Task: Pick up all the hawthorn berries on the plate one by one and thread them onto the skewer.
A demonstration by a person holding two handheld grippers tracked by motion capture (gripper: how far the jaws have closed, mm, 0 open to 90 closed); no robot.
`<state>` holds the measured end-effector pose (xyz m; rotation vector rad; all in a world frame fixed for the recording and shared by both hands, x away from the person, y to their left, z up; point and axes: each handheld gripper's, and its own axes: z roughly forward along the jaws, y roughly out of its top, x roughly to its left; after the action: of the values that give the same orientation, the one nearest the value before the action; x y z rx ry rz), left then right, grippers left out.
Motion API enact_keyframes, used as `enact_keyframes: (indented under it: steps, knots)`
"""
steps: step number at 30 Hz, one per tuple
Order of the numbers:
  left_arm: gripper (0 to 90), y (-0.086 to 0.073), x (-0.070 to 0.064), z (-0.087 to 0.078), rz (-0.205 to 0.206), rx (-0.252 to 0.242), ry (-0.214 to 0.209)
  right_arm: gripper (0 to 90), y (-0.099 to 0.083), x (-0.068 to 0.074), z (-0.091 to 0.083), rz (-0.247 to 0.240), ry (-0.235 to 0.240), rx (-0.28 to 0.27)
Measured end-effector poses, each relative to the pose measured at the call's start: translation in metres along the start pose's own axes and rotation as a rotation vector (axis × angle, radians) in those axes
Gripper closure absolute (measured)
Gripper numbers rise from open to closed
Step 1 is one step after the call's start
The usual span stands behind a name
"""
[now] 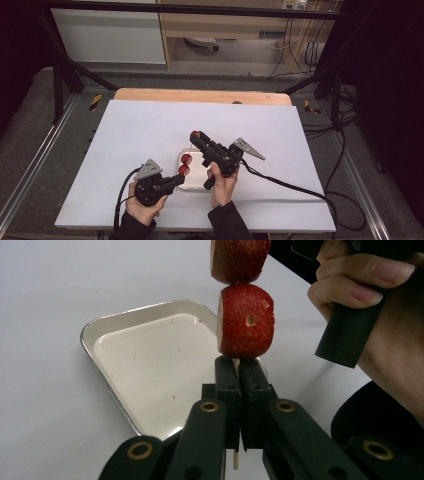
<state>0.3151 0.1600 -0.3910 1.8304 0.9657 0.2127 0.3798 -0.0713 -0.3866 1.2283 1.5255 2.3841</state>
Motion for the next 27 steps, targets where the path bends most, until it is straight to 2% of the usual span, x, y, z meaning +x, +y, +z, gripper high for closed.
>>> enact_keyframes:
  steps: [19,24,27]
  knots:
    - [88.6,0.0,-0.001,0.002,-0.056,0.002,-0.016,62.1,-0.012,0.001,-0.002,-0.053,0.012,0.019]
    - [88.6,0.002,0.001,-0.002,-0.064,-0.015,-0.024,62.4,-0.011,0.002,-0.003,-0.089,0.012,0.066]
    - [88.6,0.003,0.001,-0.002,-0.061,-0.006,-0.017,62.4,-0.015,0.001,-0.003,-0.077,0.022,0.092]
